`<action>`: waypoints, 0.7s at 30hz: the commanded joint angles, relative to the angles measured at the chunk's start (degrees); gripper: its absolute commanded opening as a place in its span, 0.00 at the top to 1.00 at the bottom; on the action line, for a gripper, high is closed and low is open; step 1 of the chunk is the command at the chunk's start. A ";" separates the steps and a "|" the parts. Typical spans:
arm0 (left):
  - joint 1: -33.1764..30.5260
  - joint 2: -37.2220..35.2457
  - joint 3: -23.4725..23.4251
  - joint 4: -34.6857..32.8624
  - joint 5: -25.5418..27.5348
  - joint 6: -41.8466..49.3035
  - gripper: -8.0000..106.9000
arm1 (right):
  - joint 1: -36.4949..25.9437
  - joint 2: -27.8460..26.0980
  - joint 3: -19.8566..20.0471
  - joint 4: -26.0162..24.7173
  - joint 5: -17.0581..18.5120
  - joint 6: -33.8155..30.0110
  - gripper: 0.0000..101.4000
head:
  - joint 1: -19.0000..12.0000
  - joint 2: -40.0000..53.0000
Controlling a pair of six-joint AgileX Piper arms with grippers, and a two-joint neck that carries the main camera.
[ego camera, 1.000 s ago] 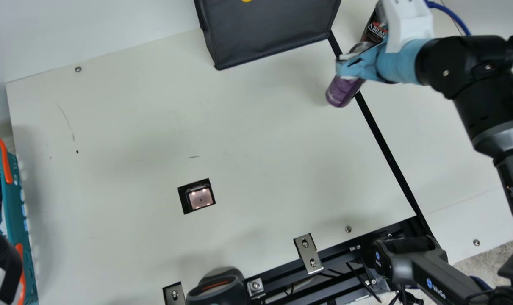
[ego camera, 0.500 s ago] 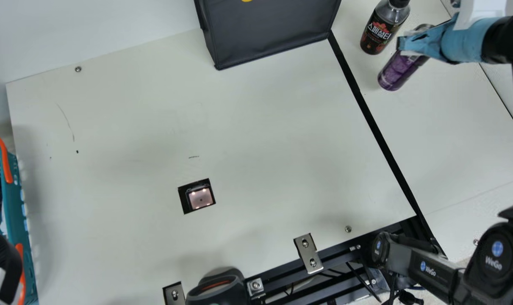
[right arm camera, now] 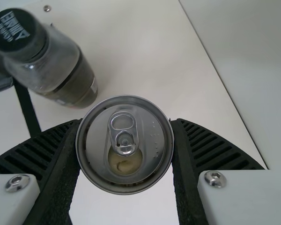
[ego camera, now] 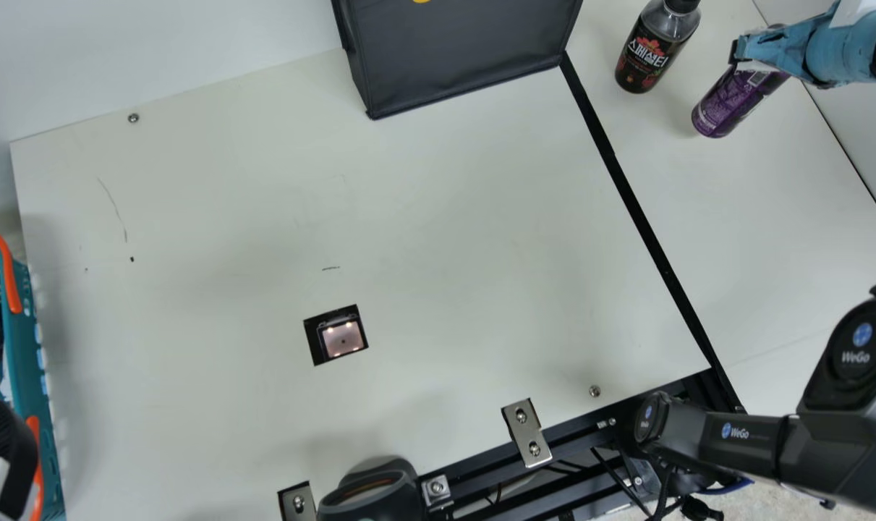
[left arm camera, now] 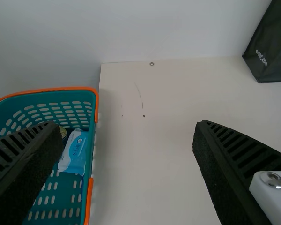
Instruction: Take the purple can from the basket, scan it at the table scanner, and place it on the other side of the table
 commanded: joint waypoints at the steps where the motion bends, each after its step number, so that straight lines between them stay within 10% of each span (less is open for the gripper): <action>1: 0.00 0.00 0.00 0.00 0.00 0.00 0.15 | -0.04 1.37 -0.94 -0.66 -0.51 0.64 1.00 | -1.66 -0.13; 16: 0.00 0.00 0.00 0.00 0.00 0.00 0.15 | -0.15 7.95 -5.61 -3.37 -3.96 3.34 1.00 | -1.66 -0.13; 21: 0.00 0.00 0.00 0.00 0.00 0.00 0.15 | -0.11 8.44 -5.51 -3.53 -4.84 2.94 0.85 | -1.66 -0.13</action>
